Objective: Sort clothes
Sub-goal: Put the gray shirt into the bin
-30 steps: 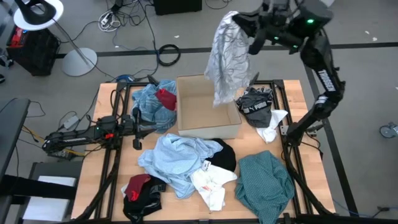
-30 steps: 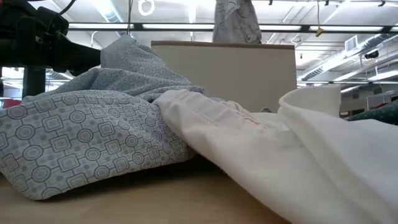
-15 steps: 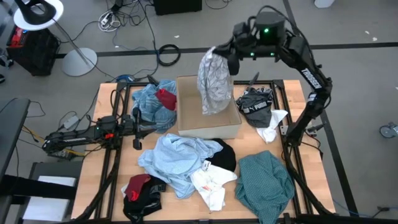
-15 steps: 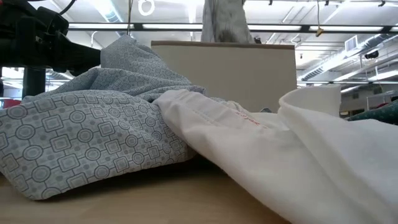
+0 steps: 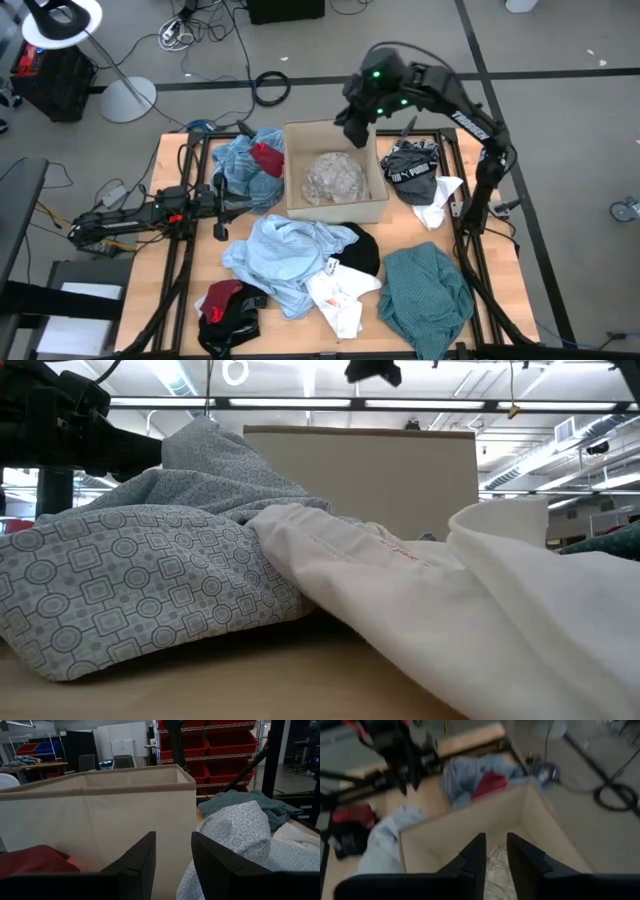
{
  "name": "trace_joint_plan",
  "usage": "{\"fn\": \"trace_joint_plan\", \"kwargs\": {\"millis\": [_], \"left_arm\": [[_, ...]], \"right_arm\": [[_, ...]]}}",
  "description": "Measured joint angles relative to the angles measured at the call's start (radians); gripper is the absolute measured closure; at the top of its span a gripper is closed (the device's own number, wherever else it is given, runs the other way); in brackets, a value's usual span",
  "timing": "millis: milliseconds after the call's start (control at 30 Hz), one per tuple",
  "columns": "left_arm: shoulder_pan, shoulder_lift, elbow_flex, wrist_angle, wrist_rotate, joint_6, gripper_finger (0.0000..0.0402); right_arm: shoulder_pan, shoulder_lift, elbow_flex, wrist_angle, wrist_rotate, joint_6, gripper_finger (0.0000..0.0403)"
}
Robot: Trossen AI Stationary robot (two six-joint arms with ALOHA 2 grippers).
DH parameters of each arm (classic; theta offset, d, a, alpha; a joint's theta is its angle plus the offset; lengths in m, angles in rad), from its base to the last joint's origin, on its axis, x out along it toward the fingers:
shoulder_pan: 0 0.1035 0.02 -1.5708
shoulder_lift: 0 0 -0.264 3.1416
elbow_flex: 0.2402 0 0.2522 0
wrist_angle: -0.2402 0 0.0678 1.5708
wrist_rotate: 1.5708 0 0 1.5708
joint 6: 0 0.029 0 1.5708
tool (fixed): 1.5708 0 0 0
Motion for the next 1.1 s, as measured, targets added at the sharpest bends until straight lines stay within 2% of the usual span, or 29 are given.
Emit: {"fn": "trace_joint_plan", "kwargs": {"millis": [333, 700, 1100], "left_arm": [[0.0, 0.0, 0.0, 0.0, 0.0, 0.0, 0.0271], [0.0, 0.0, 0.0, 0.0, 0.0, 0.0, 0.0271], [0.0, 0.0, 0.0, 0.0, 0.0, 0.0, 0.027]], "right_arm": [[0.007, 0.129, 0.0, -0.139, 0.004, -0.028, 0.0261], [0.044, 0.255, 0.0, -0.123, -0.001, -0.114, 0.0254], [0.047, 0.187, 0.0, -0.083, 0.001, -0.094, 0.0259]]}}
